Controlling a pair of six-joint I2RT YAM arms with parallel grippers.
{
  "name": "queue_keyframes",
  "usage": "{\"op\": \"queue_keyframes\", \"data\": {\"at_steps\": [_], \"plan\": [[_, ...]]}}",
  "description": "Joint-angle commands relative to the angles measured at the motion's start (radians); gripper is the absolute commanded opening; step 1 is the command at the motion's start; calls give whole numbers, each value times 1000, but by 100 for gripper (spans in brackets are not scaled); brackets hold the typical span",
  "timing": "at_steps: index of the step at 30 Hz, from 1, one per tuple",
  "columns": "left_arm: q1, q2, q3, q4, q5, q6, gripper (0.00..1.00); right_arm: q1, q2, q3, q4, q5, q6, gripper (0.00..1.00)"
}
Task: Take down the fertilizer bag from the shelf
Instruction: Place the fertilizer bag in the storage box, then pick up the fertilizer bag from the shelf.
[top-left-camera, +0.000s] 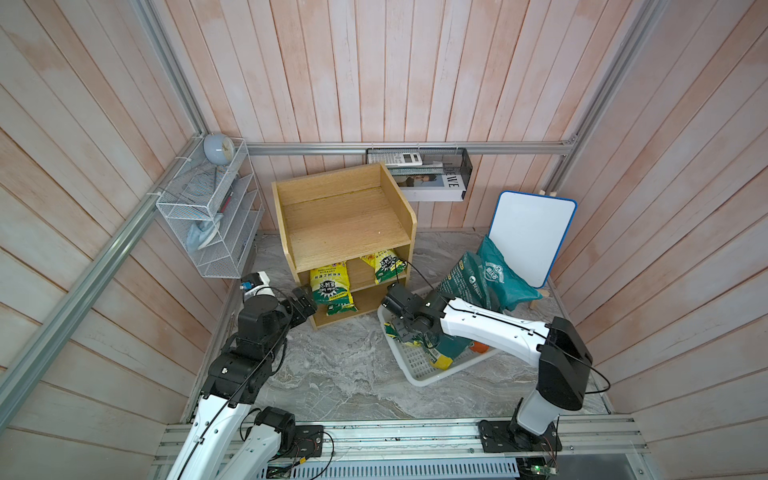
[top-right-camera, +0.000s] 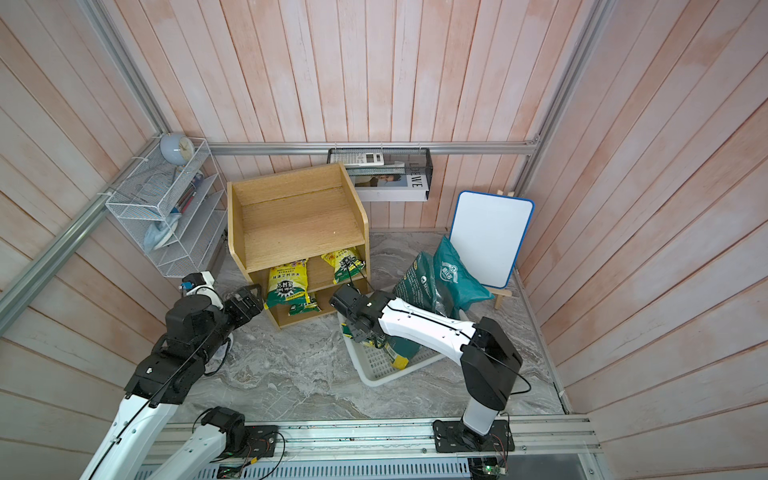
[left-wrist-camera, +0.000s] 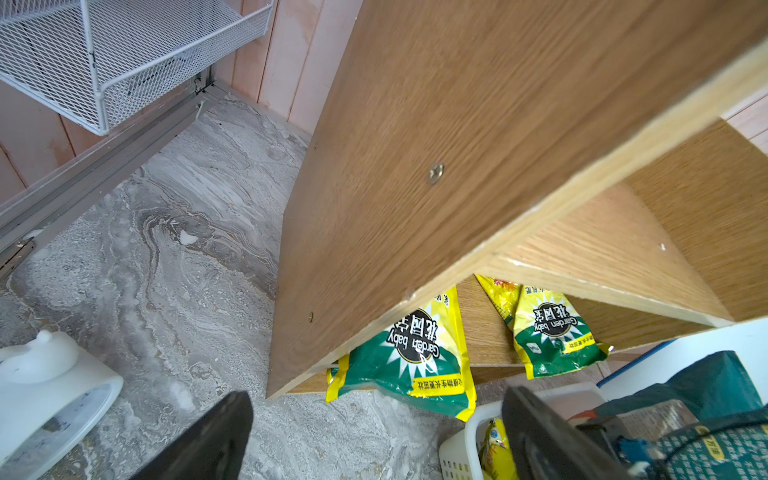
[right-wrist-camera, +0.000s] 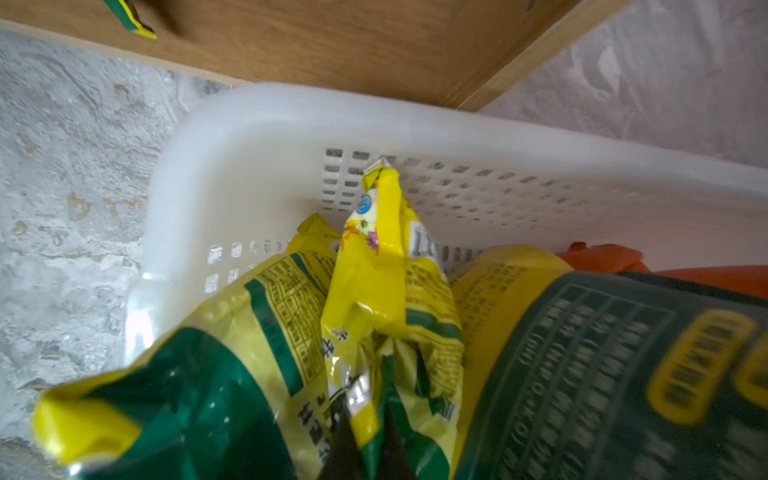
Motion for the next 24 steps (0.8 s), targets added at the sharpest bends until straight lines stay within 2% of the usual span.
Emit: {"op": "queue_keyframes", "data": {"at_steps": [1,6,8,12,17,22,24], "plan": [[5,-9,-1,-16,-11,11,100,-9,25,75,-83,-114,-84,25],[5,-9,4,-24,-22,23,100,-9,-86,99,-52,-125,-219,59],[5,-11,-1,-21,-25,22,100,-2,-132,98,-28,-140,-305,68],[5,-10,-2,-15,-21,18,100,34,-197,59,26,-56,-465,69],[5,-2,2,-10,-27,30,100,67,-260,-31,168,26,-754,72],[5,26,23,-2,-24,36,100,77,-248,-117,345,88,-1053,72],[5,39,35,-2,-21,36,100,71,-225,-129,405,100,-1126,71]]}}
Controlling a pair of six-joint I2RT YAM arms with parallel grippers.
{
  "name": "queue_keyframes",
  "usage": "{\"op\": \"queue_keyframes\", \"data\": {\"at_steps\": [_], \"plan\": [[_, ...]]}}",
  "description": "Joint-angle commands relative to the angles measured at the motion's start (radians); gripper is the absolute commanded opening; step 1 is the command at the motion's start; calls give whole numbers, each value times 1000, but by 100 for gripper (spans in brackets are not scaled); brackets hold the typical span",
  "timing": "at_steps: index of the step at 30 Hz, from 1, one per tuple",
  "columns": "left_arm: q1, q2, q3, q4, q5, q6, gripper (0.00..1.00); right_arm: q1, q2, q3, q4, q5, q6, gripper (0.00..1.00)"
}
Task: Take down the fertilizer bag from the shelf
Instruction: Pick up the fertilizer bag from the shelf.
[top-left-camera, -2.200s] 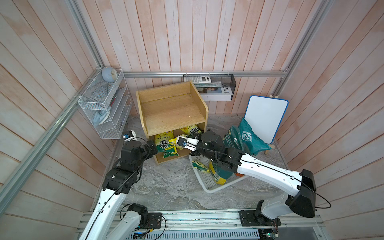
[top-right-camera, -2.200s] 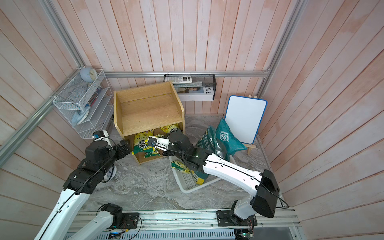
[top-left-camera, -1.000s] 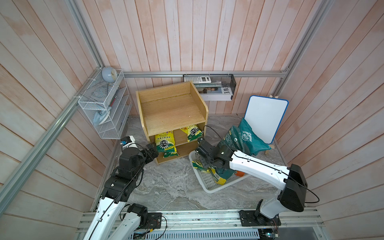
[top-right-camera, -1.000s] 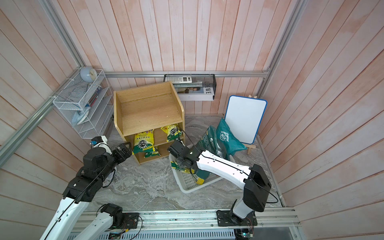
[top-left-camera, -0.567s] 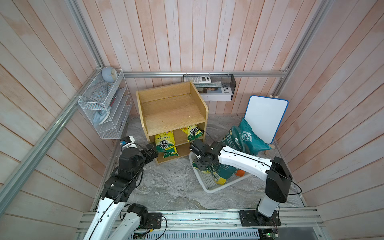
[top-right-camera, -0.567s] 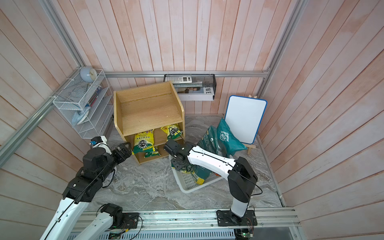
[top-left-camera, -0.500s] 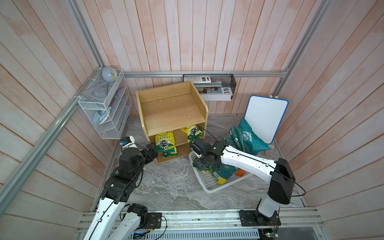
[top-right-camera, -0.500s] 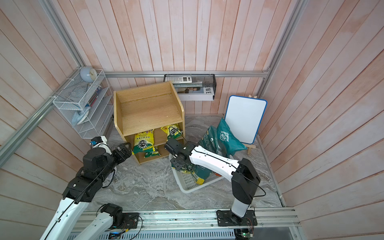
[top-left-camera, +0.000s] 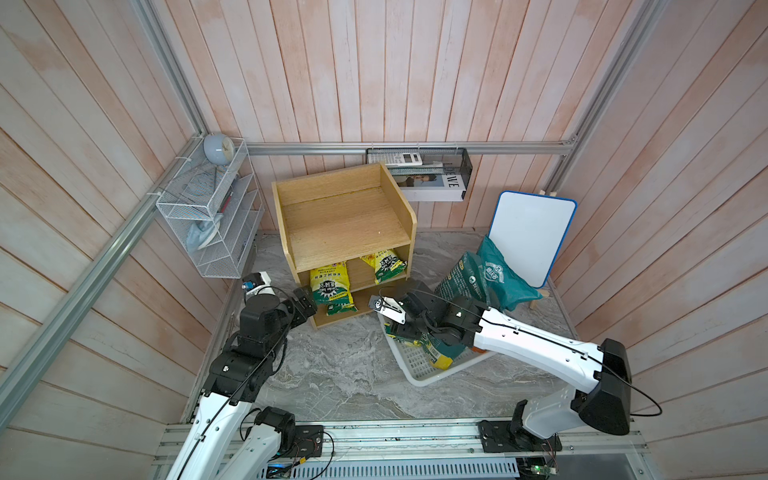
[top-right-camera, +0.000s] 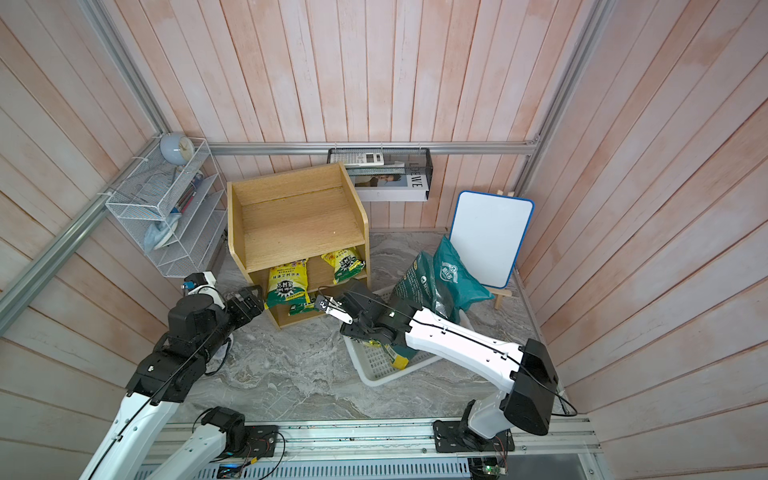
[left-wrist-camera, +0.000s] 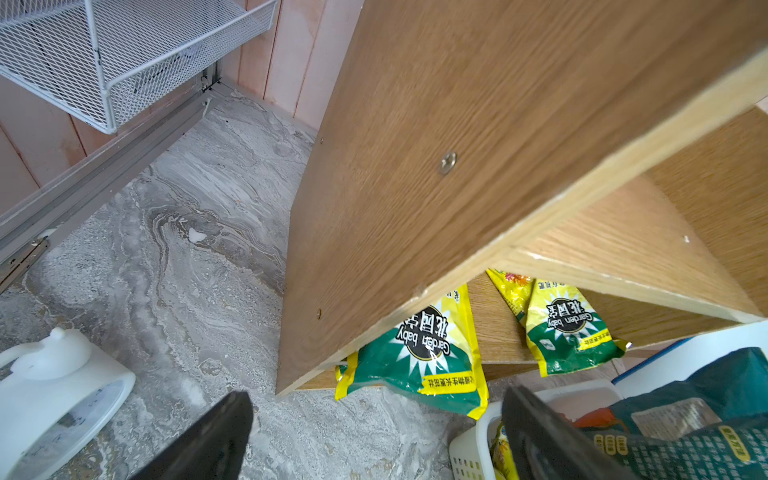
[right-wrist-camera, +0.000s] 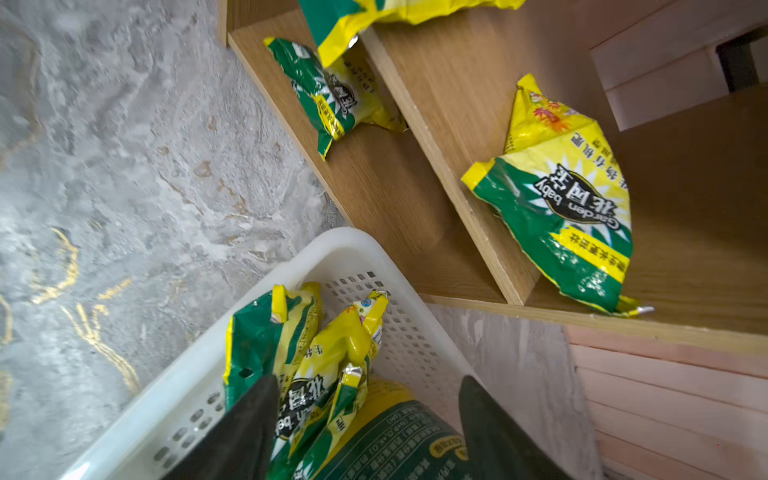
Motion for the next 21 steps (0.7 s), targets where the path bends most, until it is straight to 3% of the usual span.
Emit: {"op": "queue_keyframes", "data": {"at_steps": [1,6,11,19,21], "plan": [[5,16,39,13,-14,18,100,-5,44,-21,163,56,-243,71],[5,18,46,14,-22,21,100,-11,108,-40,333,155,-416,70],[5,17,40,2,-27,31,100,-41,153,1,392,158,-468,67],[6,3,37,-10,-39,33,100,-100,240,51,463,146,-487,47],[5,0,37,-13,-42,33,100,-113,258,62,482,140,-484,37]]}}
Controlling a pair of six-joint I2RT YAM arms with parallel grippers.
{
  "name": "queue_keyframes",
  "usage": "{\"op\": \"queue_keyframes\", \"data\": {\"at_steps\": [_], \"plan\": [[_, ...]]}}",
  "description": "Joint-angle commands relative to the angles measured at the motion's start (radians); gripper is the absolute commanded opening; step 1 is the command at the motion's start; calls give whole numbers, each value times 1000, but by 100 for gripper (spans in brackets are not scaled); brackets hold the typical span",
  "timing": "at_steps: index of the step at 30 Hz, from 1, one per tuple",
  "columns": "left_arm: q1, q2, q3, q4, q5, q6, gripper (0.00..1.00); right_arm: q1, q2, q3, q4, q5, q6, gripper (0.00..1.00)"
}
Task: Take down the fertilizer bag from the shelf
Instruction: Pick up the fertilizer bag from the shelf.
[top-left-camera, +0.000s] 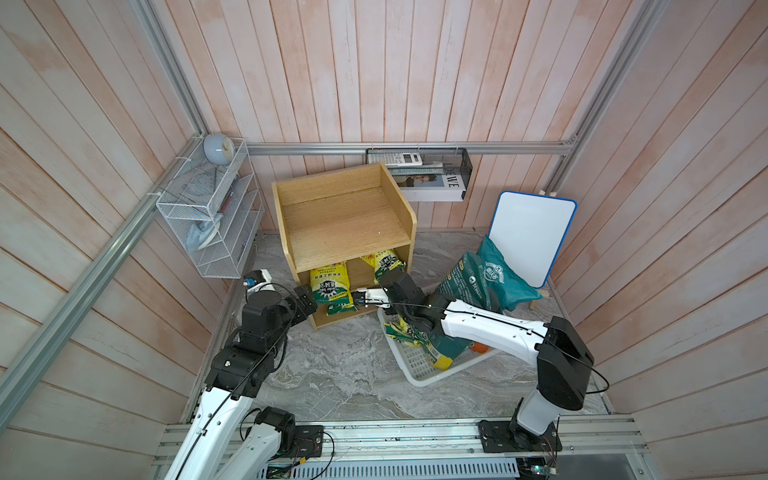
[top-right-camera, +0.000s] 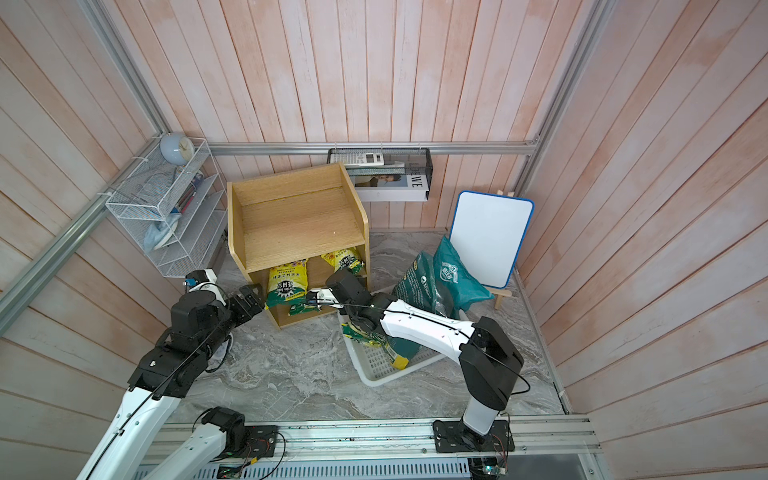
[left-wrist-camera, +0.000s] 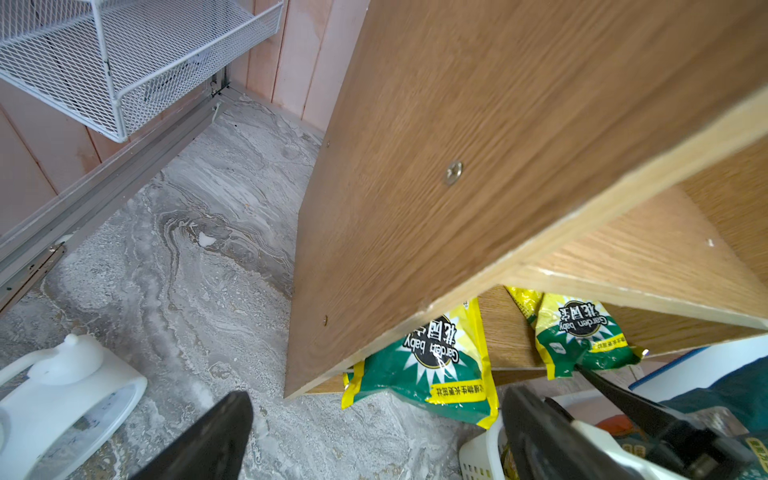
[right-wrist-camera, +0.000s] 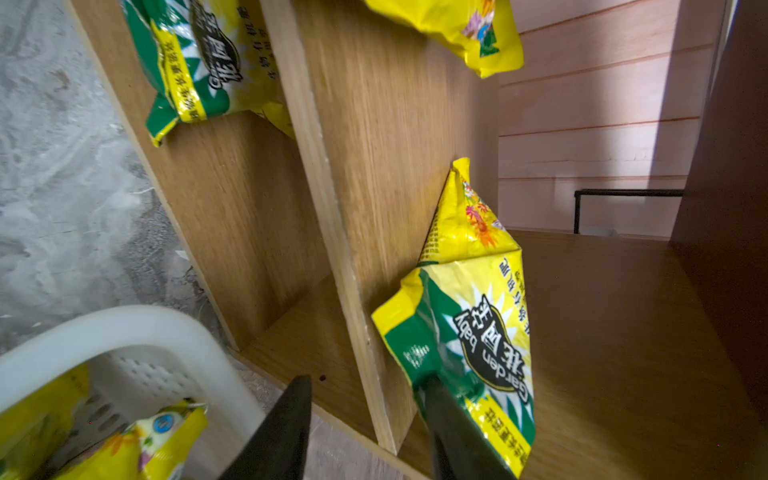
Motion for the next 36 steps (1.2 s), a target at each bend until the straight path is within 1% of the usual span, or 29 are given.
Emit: {"op": "queue_keyframes", "data": {"at_steps": [1,3,5,6,10,12,15,18,20,22,25,26,27,28,29,30,31,36], "plan": [[5,-12,19,-6,-19,18,100,-25,40,44,53,-5,-6,32],[5,-14,18,-8,-19,14,99,-30,52,52,65,5,-9,20],[5,-16,18,-8,-22,15,100,-29,52,54,71,14,-12,2],[6,-16,17,-8,-22,15,100,-27,48,55,69,14,-8,0],[5,-14,14,-5,-22,14,100,-1,-9,44,39,-3,41,0],[5,-13,10,1,-21,12,100,17,-46,38,-3,-30,99,0],[5,-12,4,9,-16,9,100,29,-101,34,-85,-91,235,0],[5,-11,-3,16,-14,7,100,34,-150,-10,-97,-125,322,0],[5,-11,-8,22,-9,5,100,34,-173,-52,-65,-134,344,0],[5,-8,-9,25,-4,2,100,34,-172,-73,-34,-128,333,0],[5,-7,-8,25,0,2,100,32,-138,-47,-42,-106,299,0],[5,-8,-6,23,-2,3,100,31,-123,-33,-44,-99,288,4],[5,-11,-5,21,-5,5,100,30,-113,-27,-42,-96,278,19],[5,-14,-5,18,-8,6,100,29,-102,-26,-36,-96,260,39],[5,-17,-4,14,-10,7,100,29,-92,-28,-20,-93,244,52],[6,-19,-4,14,-12,8,100,28,-85,-29,-4,-89,231,57],[5,-20,-4,10,-14,9,100,24,-77,-29,11,-88,225,59],[5,-22,-1,4,-16,11,100,-7,-41,4,32,-105,219,61]]}}
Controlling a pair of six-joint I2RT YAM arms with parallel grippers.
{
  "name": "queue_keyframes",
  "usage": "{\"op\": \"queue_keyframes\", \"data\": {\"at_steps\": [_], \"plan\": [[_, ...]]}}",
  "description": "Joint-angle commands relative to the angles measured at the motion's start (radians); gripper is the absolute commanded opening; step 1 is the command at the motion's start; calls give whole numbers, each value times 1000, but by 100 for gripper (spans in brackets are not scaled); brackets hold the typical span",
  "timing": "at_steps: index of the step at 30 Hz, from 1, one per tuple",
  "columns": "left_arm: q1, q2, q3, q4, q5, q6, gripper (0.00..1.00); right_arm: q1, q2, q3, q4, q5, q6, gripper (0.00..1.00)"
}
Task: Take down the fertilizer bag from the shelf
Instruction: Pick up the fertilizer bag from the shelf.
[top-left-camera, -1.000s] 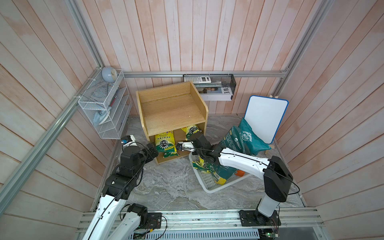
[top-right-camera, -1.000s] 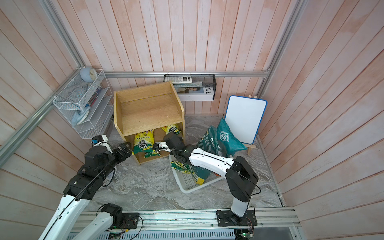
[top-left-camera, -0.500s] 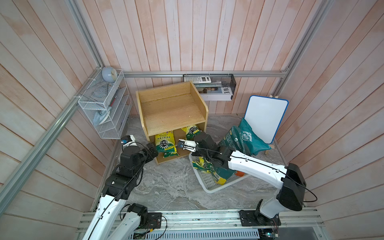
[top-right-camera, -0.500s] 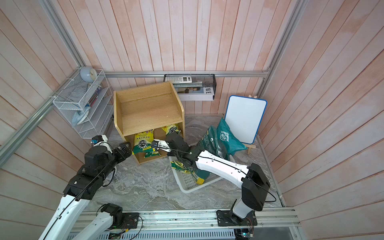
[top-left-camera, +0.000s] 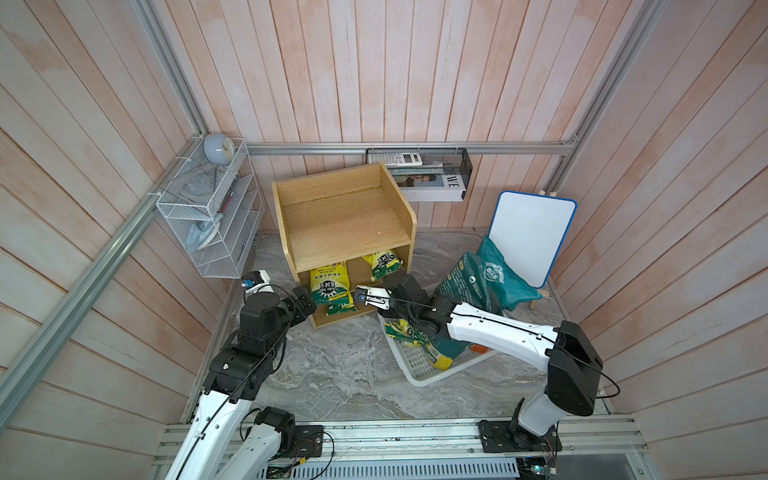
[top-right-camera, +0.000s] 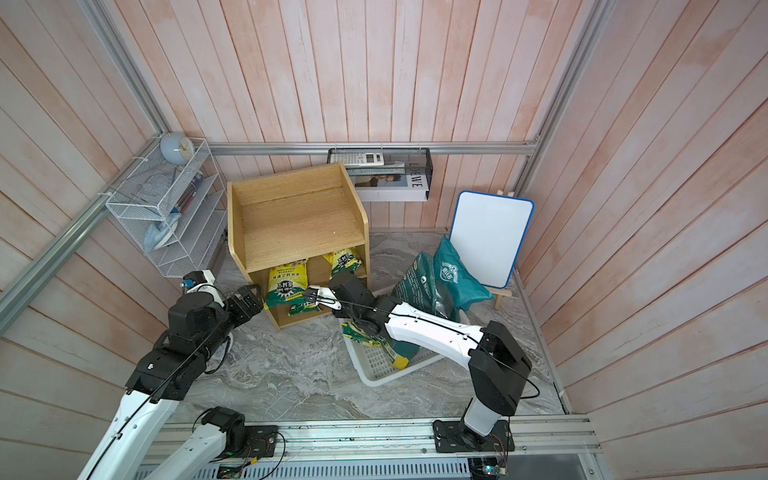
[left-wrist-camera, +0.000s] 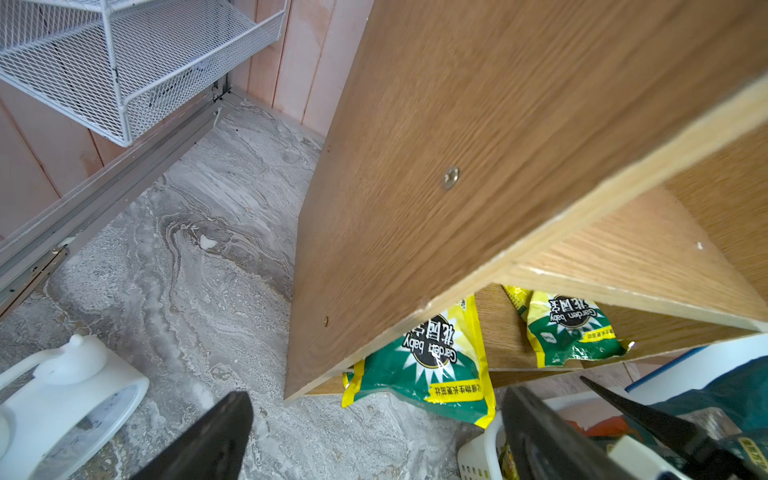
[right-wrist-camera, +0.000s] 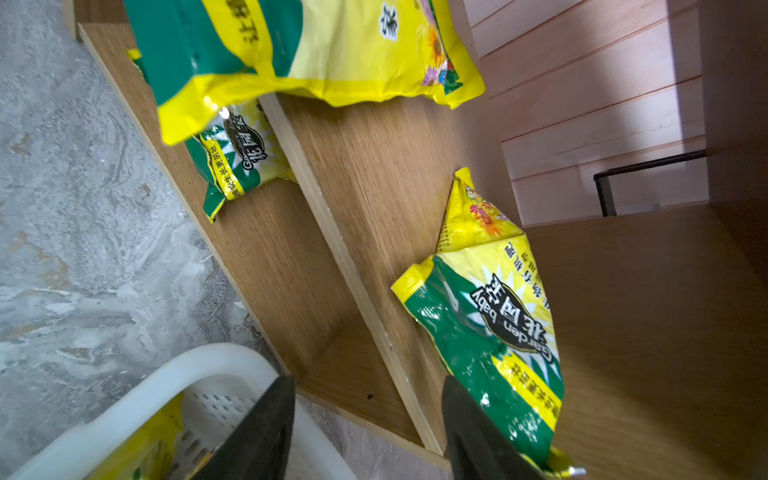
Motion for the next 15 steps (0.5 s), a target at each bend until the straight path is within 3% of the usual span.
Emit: {"op": "queue_keyframes", "data": {"at_steps": [1,11,15], "plan": [[5,-8,3,4,-13,13,100,-24,25,48,52,-3,-20,61],[5,6,7,8,-8,17,100,-55,110,82,139,21,-53,62],[5,7,4,5,-9,18,100,-76,140,79,181,22,-48,56]]}}
